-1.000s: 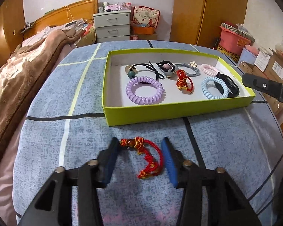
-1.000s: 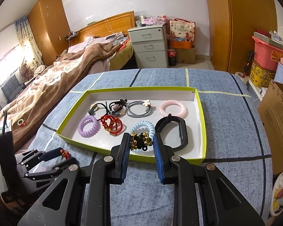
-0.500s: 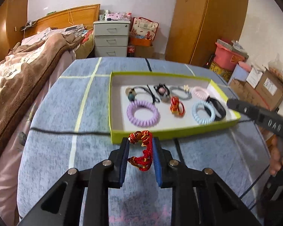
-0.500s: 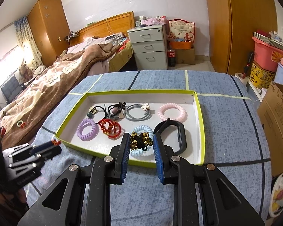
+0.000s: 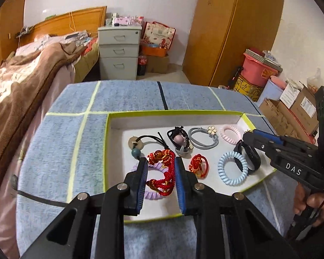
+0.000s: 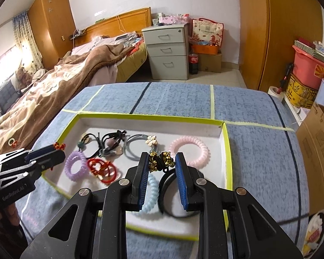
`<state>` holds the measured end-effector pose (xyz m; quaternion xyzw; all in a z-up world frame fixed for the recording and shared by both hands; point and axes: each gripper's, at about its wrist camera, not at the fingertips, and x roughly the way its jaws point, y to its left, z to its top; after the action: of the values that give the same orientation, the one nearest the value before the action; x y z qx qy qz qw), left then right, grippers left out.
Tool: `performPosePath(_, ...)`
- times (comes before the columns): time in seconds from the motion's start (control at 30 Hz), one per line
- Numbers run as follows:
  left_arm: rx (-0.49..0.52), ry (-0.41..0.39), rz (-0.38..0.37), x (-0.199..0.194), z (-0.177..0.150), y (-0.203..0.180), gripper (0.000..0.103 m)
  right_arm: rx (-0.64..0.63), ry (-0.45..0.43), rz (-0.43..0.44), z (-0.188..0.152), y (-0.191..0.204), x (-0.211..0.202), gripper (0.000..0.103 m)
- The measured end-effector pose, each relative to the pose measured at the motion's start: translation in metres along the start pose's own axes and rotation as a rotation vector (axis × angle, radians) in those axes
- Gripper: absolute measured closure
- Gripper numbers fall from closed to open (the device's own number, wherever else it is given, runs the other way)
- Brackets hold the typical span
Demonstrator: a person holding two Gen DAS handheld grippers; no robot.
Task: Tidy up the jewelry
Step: 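Open the right gripper inside the box while the left gripper opens, releasing both items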
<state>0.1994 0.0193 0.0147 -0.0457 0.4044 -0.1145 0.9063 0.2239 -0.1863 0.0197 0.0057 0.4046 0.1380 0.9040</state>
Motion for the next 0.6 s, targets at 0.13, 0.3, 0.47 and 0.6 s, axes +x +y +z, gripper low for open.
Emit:
performPosePath(0.13, 0.0, 0.028, -0.004, 0.014, 0.001, 0.0, 0.077, 0.002, 0.02, -0.009, 0.002, -0.005, 0.012, 0.077)
performPosePath(0.3, -0.001, 0.04, 0.005, 0.023, 0.001, 0.002, 0.077, -0.005, 0.043, -0.014, -0.001, -0.008, 0.023, 0.077)
performPosePath(0.47, -0.001, 0.047, -0.001, 0.026, 0.0, 0.001, 0.077, -0.006, 0.045, -0.021, -0.001, -0.01, 0.026, 0.077)
performPosePath(0.6, -0.004, 0.064, 0.008, 0.032, 0.0, 0.001, 0.076, -0.008, 0.052, -0.033, -0.001, -0.01, 0.029, 0.077)
